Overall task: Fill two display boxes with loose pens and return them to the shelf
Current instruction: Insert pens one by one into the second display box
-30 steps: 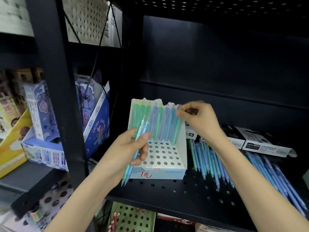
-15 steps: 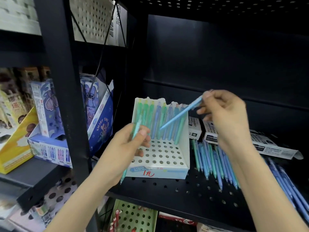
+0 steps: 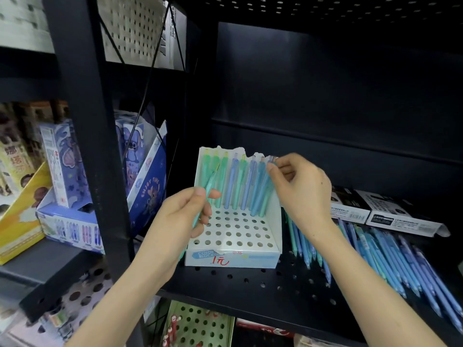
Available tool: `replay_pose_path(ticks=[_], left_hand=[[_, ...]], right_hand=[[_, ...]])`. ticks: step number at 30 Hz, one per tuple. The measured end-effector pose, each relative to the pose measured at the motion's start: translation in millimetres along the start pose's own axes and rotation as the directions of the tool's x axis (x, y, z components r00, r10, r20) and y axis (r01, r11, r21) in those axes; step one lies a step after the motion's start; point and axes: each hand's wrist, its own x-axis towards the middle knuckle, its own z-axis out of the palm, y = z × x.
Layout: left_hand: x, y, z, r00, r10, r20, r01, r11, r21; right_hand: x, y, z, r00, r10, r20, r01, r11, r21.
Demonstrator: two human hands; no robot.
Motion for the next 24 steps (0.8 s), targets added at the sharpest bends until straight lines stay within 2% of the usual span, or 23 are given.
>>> replay_pose_path(ticks=[2, 6, 9, 11, 12, 14, 16, 18, 20, 22, 24], left_hand=[[-2, 1, 0, 1.000, 0.030, 0.008, -0.030, 0.999, 0.032], [-4, 0, -1, 0.993, 0.112, 0.048, -0.116, 0.989, 0.095], [-4, -3, -1, 0.985, 0.163, 0.061, -0.168, 0.982, 0.090], [-3, -6, -1, 0.978, 0.201, 0.059, -0.206, 0.972, 0.114], [-3, -7, 0, 0.973, 0.224, 0.062, -0.230, 0.964, 0.132], [-4, -6, 3, 0.958, 0.274, 0.081, -0.285, 0.941, 0.183], [-6, -6, 6, 0.941, 0.323, 0.100, -0.338, 0.910, 0.243], [-6, -9, 4, 0.916, 0.390, 0.087, -0.396, 0.857, 0.329], [-3, -14, -2, 0.866, 0.498, 0.036, -0.446, 0.739, 0.506], [3, -24, -9, 0.835, 0.549, -0.015, -0.406, 0.635, 0.657], [7, -35, -12, 0.851, 0.523, -0.046, -0.349, 0.628, 0.695]], right_hand=[[3, 1, 4, 0.999, -0.036, -0.018, 0.035, 0.996, -0.083], [9, 0, 10, 0.998, 0.000, 0.061, 0.014, 0.972, -0.233], [2, -7, 4, 0.997, -0.071, -0.008, 0.067, 0.970, -0.232], [-10, -20, -4, 0.994, -0.109, 0.023, 0.110, 0.993, -0.034], [-16, -28, -7, 0.990, -0.095, 0.106, 0.083, 0.990, 0.117], [-28, -43, -10, 0.951, -0.052, 0.304, -0.053, 0.944, 0.326], [-34, -49, -9, 0.927, -0.028, 0.374, -0.146, 0.891, 0.429], [-31, -50, -13, 0.936, 0.035, 0.349, -0.225, 0.823, 0.521], [-18, -45, -24, 0.968, 0.124, 0.216, -0.227, 0.794, 0.563], [-4, -35, -33, 0.985, 0.157, 0.070, -0.170, 0.832, 0.527], [4, -24, -34, 0.992, 0.125, 0.013, -0.120, 0.907, 0.404]])
